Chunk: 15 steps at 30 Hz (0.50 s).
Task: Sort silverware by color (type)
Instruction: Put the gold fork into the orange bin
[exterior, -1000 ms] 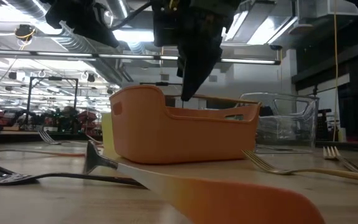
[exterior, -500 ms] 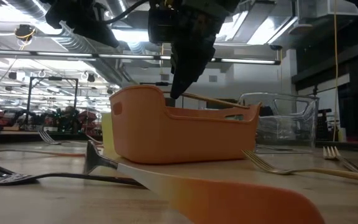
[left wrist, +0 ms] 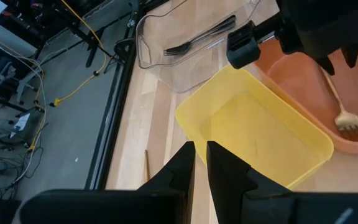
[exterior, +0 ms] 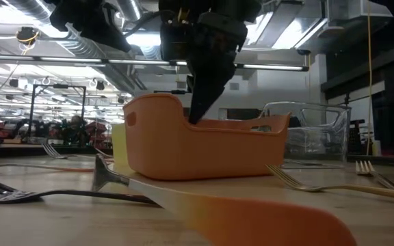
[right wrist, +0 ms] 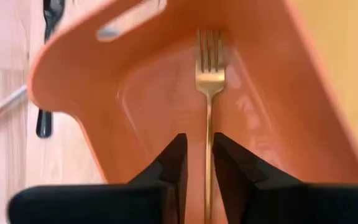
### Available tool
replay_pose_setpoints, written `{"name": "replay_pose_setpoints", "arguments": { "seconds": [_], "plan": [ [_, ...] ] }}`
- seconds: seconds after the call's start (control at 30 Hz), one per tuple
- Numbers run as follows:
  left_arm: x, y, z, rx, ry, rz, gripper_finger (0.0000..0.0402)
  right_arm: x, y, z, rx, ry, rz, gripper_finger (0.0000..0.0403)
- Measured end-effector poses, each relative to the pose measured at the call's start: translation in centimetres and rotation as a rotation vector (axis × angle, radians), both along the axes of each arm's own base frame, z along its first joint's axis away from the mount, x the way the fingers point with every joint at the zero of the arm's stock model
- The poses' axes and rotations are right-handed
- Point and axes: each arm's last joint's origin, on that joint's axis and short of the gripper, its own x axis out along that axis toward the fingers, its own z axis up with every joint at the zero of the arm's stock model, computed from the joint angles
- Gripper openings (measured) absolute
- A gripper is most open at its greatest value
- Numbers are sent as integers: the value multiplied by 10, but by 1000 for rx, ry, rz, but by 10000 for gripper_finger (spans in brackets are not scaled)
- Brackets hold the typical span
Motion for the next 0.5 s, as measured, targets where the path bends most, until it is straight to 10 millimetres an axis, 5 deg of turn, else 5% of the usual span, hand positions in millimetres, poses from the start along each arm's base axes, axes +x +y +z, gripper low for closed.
{"name": "replay_pose_setpoints", "arguments": {
  "seconds": [0.33, 0.5],
  "plan": [
    [0, 0, 0, 1, 6, 0, 36, -1, -1, 9, -14, -5, -10, 80],
    [0, 0, 0, 1, 6, 0, 36, -3, -1, 42, -19, -23, -11, 80]
  ]
}}
